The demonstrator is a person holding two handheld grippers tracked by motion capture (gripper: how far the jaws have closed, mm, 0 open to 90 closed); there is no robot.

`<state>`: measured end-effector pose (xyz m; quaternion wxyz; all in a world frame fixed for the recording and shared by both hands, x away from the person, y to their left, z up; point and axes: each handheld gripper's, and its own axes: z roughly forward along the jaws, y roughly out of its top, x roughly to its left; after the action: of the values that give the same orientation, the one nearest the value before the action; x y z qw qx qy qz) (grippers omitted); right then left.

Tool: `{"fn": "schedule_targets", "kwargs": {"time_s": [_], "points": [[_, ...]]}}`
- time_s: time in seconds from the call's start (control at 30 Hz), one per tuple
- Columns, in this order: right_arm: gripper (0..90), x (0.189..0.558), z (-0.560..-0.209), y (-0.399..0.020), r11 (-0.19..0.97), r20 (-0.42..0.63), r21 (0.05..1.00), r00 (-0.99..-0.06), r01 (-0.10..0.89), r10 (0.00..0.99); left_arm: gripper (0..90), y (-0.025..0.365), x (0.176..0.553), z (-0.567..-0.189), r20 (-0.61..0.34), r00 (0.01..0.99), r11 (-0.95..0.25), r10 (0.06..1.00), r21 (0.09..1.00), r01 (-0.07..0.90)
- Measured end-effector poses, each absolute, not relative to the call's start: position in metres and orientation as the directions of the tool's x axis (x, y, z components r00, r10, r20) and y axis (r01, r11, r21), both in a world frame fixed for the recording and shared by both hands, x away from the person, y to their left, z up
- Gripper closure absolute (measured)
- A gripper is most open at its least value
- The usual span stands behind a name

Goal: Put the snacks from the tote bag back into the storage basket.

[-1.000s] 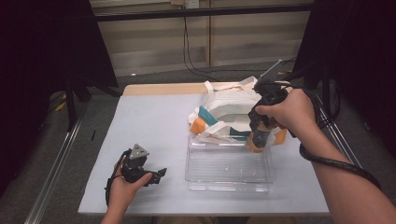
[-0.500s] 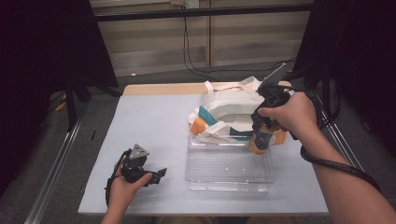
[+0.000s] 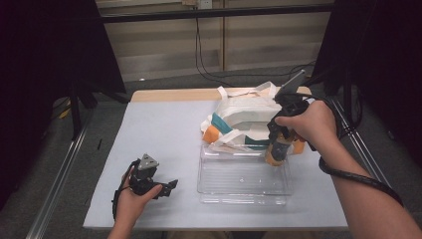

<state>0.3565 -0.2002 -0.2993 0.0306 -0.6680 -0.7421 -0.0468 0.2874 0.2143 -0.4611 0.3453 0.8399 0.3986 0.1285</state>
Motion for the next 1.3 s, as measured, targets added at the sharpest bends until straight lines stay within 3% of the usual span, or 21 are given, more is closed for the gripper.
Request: {"fn": "schedule_targets", "kwargs": {"time_s": [1.3], "points": [[30.5,0.356,-0.314,-0.201,0.102,0.108,0.018,-0.103,0.995,0.989,5.4,0.212,0.287,-0.463,-0.065,0.646,-0.437,0.760,0.685,0.583]]}}
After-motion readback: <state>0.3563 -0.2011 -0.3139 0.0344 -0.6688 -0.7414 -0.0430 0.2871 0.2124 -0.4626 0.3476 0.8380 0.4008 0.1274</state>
